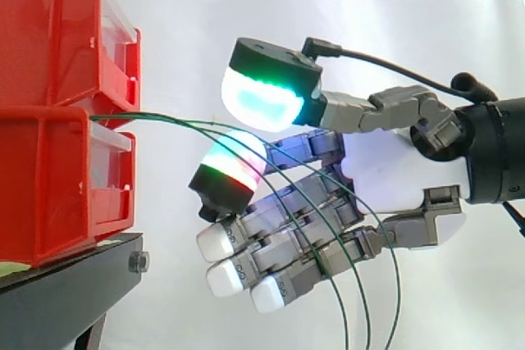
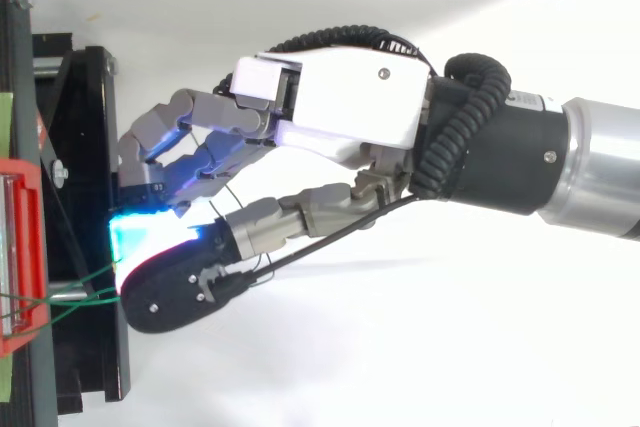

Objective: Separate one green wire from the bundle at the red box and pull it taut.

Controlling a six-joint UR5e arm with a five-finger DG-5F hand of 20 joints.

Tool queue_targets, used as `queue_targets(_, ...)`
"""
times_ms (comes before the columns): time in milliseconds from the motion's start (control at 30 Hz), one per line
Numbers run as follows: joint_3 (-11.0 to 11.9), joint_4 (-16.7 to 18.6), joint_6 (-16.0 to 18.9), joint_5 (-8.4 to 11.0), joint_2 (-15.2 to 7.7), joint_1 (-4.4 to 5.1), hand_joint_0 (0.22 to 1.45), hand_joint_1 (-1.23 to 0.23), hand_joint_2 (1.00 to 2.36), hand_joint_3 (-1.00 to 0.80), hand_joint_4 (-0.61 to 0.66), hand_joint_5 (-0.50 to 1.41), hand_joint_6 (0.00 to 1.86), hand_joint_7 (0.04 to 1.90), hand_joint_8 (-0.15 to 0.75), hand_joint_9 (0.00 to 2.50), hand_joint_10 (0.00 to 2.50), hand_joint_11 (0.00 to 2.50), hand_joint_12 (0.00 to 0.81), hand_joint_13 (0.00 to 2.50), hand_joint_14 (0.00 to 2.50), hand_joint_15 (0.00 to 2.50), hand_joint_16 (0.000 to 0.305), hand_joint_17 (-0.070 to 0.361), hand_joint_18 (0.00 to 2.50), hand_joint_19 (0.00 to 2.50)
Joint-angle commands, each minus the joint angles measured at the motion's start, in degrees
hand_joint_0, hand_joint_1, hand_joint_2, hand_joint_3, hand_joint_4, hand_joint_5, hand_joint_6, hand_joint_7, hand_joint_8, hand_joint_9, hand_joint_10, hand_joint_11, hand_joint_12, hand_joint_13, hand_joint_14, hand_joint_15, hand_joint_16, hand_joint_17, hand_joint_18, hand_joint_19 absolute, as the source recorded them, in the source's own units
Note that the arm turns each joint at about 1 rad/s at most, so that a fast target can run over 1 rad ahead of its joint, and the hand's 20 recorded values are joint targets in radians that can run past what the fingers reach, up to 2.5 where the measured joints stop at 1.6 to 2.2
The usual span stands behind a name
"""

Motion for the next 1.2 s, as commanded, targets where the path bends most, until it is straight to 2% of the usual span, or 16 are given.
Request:
queue_targets(0,0.8,-0.3,0.1,-0.29,0.0,0.01,0.56,-0.55,1.00,-0.50,0.17,-0.17,0.83,1.04,0.277,0.91,0.02,0.47,0.358,0.75,0.01,0.31,0.058,0.130,0.65,0.45)
queue_targets(100,1.6,-1.6,0.1,-0.29,0.0,-0.17,0.60,-0.61,1.01,-0.43,0.16,-0.17,0.83,1.07,0.272,0.90,0.02,0.46,0.352,0.75,0.01,0.31,0.056,0.127,0.65,0.45)
queue_targets(267,2.1,-3.8,0.3,-0.37,0.0,-0.17,0.61,-0.63,1.01,-0.39,0.16,-0.17,0.83,1.07,0.272,0.90,0.02,0.46,0.352,0.75,0.02,0.31,0.056,0.127,0.65,0.45)
queue_targets(567,2.2,-3.9,0.3,-0.20,0.0,-0.17,0.62,-0.71,1.02,-0.23,0.11,-0.17,0.86,1.09,0.275,0.89,0.02,0.47,0.350,0.75,0.01,0.31,0.057,0.127,0.65,0.44)
queue_targets(733,2.2,-3.9,0.3,-0.11,0.0,-0.08,0.63,-0.74,1.02,-0.22,0.09,-0.17,0.87,1.08,0.271,0.88,0.02,0.47,0.348,0.74,0.01,0.30,0.056,0.127,0.65,0.44)
queue_targets(833,2.1,-3.9,0.3,-0.20,0.0,-0.08,0.64,-0.76,1.02,-0.25,0.08,-0.18,0.88,1.05,0.272,0.87,0.02,0.47,0.347,0.74,0.01,0.30,0.056,0.127,0.65,0.43)
queue_targets(933,2.2,-3.9,0.3,-0.20,0.0,-0.08,0.64,-0.78,1.00,-0.45,0.15,-0.18,0.86,1.03,0.265,0.87,0.02,0.46,0.345,0.74,0.01,0.30,0.056,0.125,0.64,0.43)
queue_targets(967,2.2,-3.9,0.3,-0.20,0.0,-0.17,0.61,-0.76,1.00,-0.50,0.15,-0.18,0.86,1.03,0.260,0.86,0.02,0.46,0.345,0.74,0.01,0.30,0.056,0.126,0.64,0.43)
queue_targets(1067,2.2,-3.9,0.3,-0.20,0.0,-0.26,0.54,-0.65,1.00,-0.50,0.17,-0.18,0.84,1.01,0.271,0.87,0.02,0.46,0.357,0.74,0.01,0.30,0.059,0.132,0.65,0.43)
queue_targets(1167,2.2,-4.0,0.3,-0.20,0.0,-0.26,0.52,-0.57,1.00,-0.50,0.18,-0.17,0.82,1.01,0.280,0.88,0.02,0.45,0.365,0.74,0.01,0.30,0.060,0.136,0.65,0.44)
